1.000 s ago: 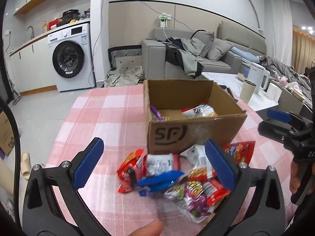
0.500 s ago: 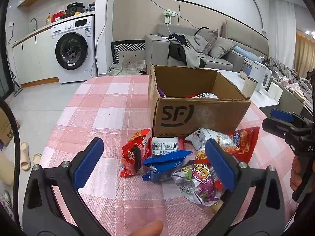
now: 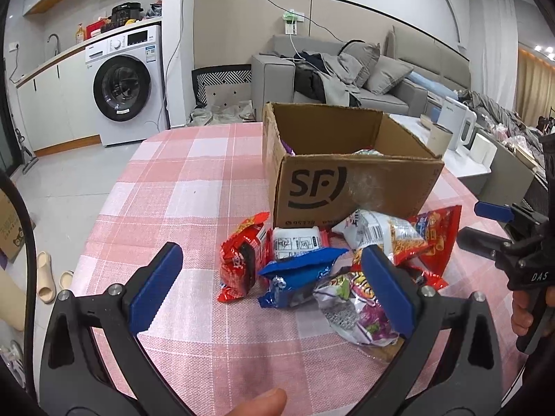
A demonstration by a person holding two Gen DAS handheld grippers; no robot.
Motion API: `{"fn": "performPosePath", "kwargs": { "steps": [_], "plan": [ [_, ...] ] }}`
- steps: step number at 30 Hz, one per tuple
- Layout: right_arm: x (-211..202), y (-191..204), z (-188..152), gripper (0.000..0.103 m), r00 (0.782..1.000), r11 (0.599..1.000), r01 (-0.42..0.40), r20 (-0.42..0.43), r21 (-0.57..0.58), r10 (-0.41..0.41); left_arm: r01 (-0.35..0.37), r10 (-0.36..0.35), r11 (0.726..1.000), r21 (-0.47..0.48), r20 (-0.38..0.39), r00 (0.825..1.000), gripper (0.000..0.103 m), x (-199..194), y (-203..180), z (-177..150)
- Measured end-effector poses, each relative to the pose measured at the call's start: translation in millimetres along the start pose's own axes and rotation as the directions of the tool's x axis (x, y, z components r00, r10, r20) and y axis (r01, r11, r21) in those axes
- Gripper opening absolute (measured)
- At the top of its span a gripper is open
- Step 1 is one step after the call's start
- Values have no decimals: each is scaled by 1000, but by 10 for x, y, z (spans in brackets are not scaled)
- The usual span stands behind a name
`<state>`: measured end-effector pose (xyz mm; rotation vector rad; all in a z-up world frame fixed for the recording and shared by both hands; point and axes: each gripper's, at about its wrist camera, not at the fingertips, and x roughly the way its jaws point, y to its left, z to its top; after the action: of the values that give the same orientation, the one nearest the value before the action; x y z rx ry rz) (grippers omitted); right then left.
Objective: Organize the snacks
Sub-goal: 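Withdraw both tools from the box back toward the snack pile, then grasp the red packet with the left tool while the right tool grasps the red triangular bag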
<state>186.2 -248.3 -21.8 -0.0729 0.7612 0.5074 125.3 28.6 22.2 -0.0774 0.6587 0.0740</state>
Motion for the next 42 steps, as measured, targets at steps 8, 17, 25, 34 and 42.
{"fn": "performPosePath", "kwargs": {
  "steps": [8,17,25,34,42],
  "plan": [
    [101,-84,-77,103,999,999,16,-38,29,-14,10,-10,1000,-5,-27,1000,102,71,49,-27],
    [236,-231,-120,102,995,997,22,-98,71,-15,-18,17,999,-34,-48,999,102,170,214,-39],
    [266,-320,-151,102,995,995,14,-101,100,-4,-47,43,992,-118,-38,998,102,213,492,-29],
    [331,-348,-119,97,994,994,-7,-110,105,19,-74,65,988,-134,-75,995,102,413,620,-22],
    [492,-366,-111,93,991,993,-17,-133,115,32,-49,36,993,-109,-120,992,94,635,569,-23]
  ]
}}
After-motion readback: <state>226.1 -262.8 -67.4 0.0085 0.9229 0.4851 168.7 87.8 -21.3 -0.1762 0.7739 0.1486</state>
